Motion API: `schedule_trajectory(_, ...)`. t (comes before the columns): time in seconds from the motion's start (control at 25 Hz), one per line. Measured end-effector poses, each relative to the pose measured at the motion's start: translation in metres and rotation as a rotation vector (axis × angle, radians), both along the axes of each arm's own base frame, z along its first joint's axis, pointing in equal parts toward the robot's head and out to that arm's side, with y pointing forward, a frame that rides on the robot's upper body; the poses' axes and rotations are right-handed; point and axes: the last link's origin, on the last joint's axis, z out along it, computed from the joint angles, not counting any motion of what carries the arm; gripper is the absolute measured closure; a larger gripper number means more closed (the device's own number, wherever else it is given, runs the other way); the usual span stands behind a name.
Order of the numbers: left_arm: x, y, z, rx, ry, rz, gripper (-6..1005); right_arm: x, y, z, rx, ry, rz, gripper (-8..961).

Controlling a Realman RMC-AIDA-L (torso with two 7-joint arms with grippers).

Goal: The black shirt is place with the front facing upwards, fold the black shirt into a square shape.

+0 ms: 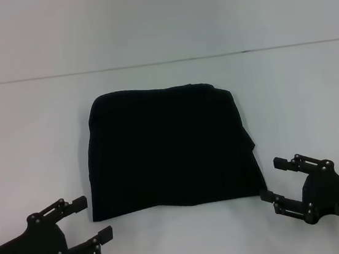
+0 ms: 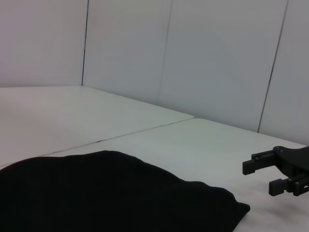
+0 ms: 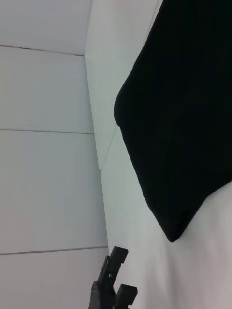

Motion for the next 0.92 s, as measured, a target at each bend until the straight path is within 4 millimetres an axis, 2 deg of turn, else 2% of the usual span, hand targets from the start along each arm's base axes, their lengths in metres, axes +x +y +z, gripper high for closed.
schedule_trajectory(0.92,0.0033,0.0008,0.0018,0.001,-0.020,-0.010,175,-0.0018,0.0012,0.0010,0.007,0.013,0.002,215)
